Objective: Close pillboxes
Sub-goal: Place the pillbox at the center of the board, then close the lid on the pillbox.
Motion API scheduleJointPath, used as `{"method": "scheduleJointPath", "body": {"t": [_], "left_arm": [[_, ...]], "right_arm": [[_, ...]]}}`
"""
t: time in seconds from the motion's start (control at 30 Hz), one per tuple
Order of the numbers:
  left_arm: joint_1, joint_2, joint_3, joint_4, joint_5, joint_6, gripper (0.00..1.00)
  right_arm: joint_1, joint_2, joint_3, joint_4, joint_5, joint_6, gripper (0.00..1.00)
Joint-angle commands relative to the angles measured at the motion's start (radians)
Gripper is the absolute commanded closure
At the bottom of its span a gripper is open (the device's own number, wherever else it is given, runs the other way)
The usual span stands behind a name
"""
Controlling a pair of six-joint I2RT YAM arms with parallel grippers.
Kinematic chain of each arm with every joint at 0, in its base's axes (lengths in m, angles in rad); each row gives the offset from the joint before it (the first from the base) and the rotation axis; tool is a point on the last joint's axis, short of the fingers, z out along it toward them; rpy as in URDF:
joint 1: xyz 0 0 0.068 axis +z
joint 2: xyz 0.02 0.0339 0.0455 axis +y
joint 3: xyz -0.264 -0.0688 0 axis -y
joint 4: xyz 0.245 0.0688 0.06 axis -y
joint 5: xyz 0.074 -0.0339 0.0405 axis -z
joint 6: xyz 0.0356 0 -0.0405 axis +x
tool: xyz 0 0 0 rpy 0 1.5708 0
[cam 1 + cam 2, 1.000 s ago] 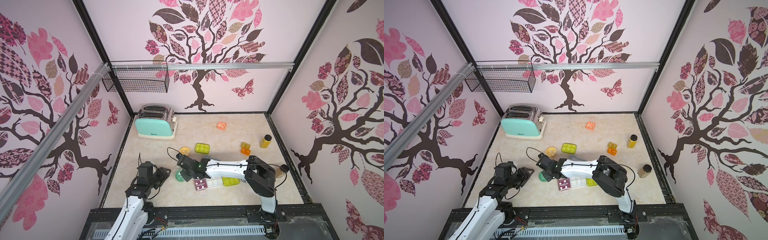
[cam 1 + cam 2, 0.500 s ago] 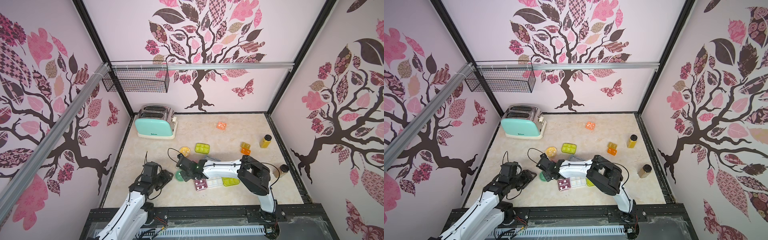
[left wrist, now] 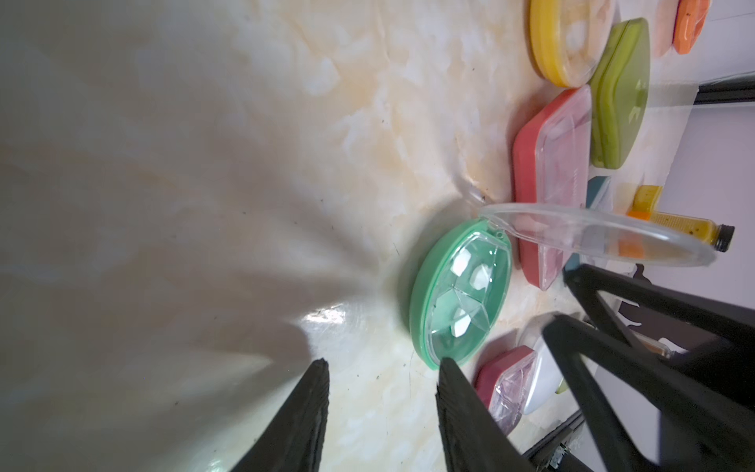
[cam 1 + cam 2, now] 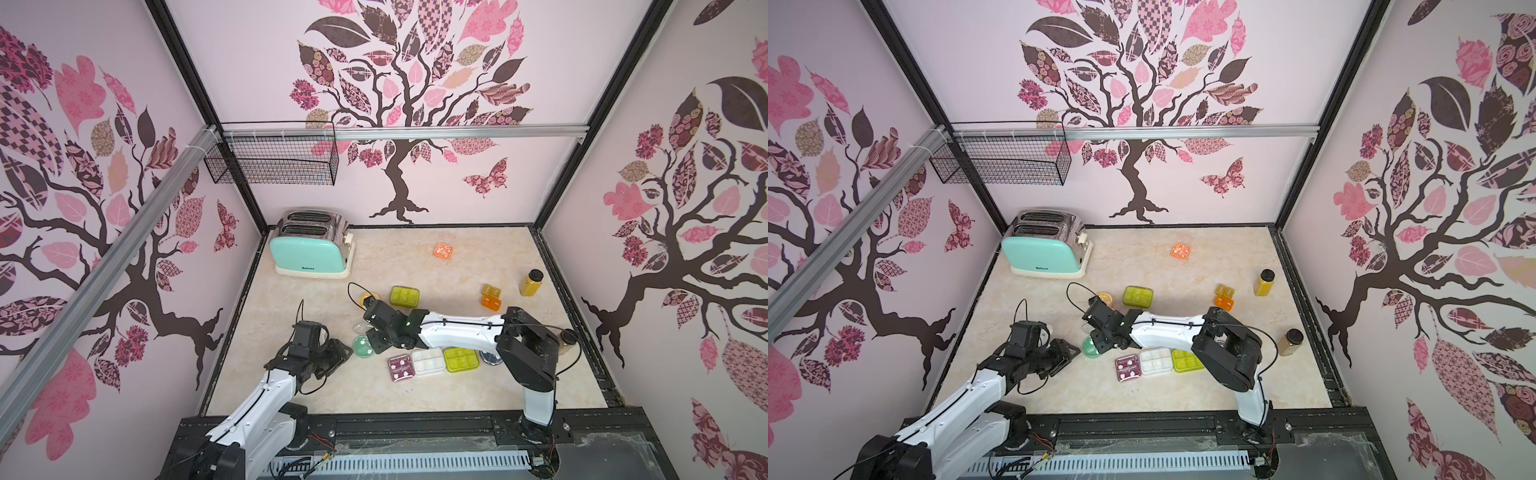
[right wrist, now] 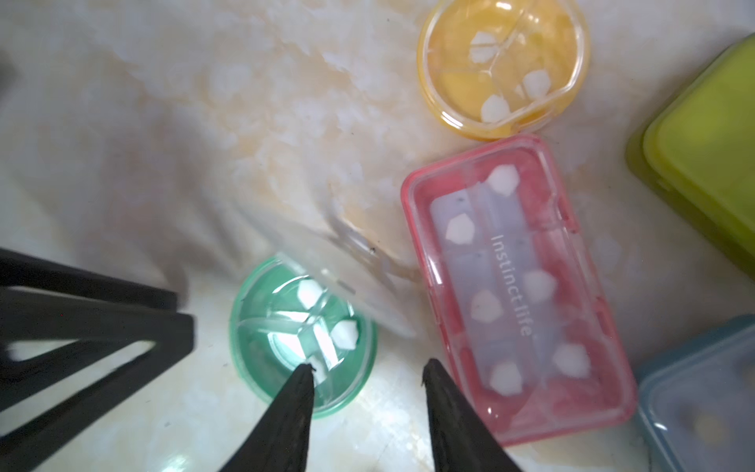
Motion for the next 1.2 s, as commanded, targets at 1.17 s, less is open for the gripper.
{"method": "scheduleJointPath", "body": {"t": [1.17], "left_arm": [[-0.061,0.186,0.044,0.133,0.051,0.018,0.71]], "right_arm": [[-0.180,0.092,0.144,0.063,-0.525,-0.079,0.87]]}}
